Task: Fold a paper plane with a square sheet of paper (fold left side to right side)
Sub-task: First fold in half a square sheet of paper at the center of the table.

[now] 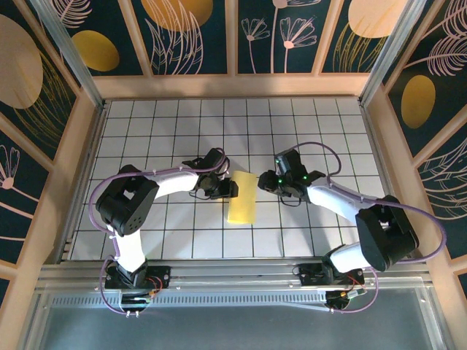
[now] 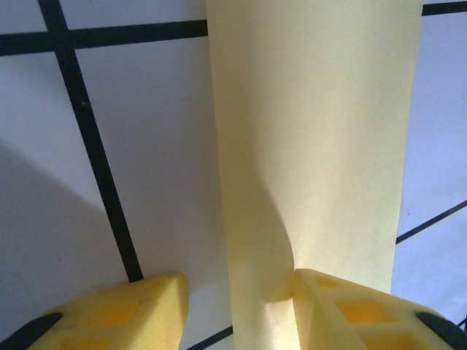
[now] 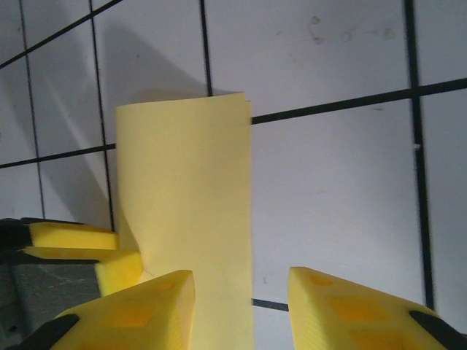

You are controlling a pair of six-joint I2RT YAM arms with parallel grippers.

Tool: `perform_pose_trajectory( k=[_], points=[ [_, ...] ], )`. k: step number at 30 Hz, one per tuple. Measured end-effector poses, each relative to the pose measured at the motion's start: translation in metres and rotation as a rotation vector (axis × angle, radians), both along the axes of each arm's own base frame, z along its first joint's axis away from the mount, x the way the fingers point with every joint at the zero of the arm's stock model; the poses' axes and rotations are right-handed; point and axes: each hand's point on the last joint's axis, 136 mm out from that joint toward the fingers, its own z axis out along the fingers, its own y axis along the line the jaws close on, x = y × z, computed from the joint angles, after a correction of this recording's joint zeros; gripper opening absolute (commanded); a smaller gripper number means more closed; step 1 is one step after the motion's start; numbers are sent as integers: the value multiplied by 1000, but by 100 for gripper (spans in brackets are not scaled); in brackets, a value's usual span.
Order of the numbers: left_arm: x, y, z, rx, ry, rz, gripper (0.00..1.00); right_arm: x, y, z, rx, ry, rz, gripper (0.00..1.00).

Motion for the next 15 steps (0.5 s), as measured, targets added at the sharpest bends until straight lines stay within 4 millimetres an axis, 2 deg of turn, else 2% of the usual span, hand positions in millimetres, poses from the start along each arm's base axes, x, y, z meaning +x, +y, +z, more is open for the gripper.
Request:
perform_pose_trajectory(
  k=[5, 15],
  points=[
    [0, 0, -1, 14, -9, -7, 42, -2, -14, -8, -23, 19, -29, 39],
    [1, 1, -1, 21, -16, -11, 39, -4, -14, -10, -24, 25, -26, 39]
  ],
)
